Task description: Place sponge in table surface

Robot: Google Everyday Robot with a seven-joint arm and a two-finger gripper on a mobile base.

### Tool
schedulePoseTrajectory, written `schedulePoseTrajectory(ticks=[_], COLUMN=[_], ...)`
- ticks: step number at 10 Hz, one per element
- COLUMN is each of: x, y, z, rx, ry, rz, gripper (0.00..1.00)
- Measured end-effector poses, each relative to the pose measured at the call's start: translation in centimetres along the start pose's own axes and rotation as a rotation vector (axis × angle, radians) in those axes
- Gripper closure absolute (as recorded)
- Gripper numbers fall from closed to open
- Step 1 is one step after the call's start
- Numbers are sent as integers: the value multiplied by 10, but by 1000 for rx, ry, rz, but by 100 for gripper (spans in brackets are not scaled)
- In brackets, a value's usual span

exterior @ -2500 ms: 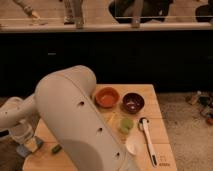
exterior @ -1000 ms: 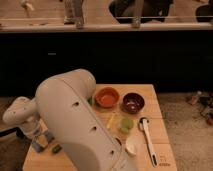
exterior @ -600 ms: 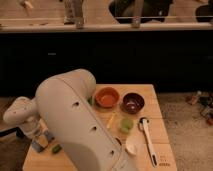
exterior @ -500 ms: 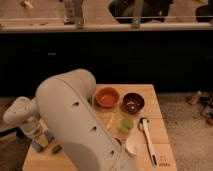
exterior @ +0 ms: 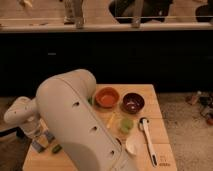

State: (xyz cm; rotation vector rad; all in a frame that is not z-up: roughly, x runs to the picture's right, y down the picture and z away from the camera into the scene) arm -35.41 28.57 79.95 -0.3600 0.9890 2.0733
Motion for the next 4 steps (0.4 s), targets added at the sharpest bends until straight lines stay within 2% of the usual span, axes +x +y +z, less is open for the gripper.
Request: schedulePoseTrajectory(ticks=[4], x=[-2], y=[-3], z=[3], rx=[10], ry=[-6], rz=[0], gripper=[20])
